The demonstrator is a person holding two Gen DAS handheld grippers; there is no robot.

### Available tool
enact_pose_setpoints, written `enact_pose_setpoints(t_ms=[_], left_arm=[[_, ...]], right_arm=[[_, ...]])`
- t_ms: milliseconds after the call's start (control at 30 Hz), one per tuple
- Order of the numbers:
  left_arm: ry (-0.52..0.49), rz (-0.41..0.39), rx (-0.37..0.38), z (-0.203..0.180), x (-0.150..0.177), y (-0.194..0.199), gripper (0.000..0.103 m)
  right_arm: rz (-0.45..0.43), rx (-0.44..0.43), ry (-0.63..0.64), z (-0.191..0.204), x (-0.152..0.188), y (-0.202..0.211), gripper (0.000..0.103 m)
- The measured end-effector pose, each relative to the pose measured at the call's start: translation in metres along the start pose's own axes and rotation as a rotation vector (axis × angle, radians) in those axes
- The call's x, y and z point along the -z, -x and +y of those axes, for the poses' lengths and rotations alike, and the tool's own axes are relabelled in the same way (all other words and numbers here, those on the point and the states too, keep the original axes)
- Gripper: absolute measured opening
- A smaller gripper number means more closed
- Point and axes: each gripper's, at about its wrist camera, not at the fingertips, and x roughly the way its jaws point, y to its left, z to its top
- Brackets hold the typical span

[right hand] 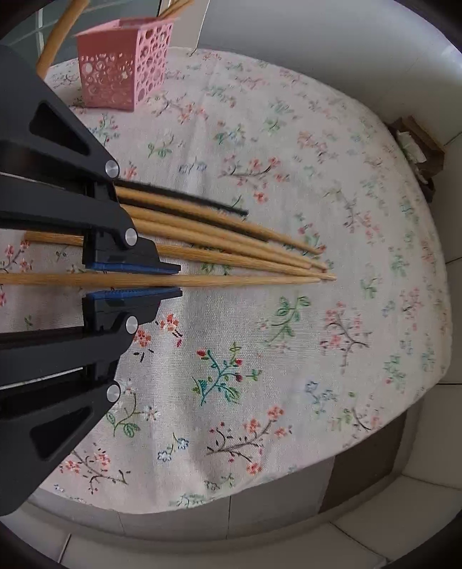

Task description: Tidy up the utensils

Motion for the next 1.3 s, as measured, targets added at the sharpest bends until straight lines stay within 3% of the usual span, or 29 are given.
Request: enact_pose_setpoints(t_ms=[300,600,867,1067,1133,1200,1233,1267,1300], left_arm=[[0.034,-0.085,0.017,0.021,-0.008,0.042,0.004],[0.037,-0.157,0.010,0.039,-0.009,0.070,0.000],[0.071,-0.049,0.068,0.040,-0.003,0.046,0.000],[0.124,-0.025,0.063,0.044,-0.009,0.045,0.002],[0.144,-0.023,0.062,0.050,-0.010,0.049,0.011],[0.191,-0.021,0.047,0.058,-0.009,0.053,0.035],[0.227,-0.018,0.036,0.062,-0.008,0.054,0.062],[0.276,-0.018,0.019,0.065,-0.005,0.054,0.082],[0.339,-0.021,-0.008,0.065,-0.001,0.051,0.084]], right_arm=[[-0.197,-0.091,-0.063,-0.008,-0.008,0.063,0.007],[-0.350,-0.187,-0.038,0.001,-0.002,0.117,0.007],[-0.298,-0.172,-0.018,0.005,0.006,0.104,0.008],[-0.288,-0.175,-0.023,-0.003,0.004,0.101,0.008],[-0.282,-0.173,-0.018,-0.005,0.004,0.100,0.008],[-0.278,-0.166,-0.022,-0.007,0.004,0.099,0.008],[-0.276,-0.167,-0.029,-0.009,0.004,0.099,0.008],[-0.277,-0.171,-0.039,-0.012,0.003,0.099,0.008],[-0.279,-0.178,-0.049,-0.014,0.002,0.100,0.008]])
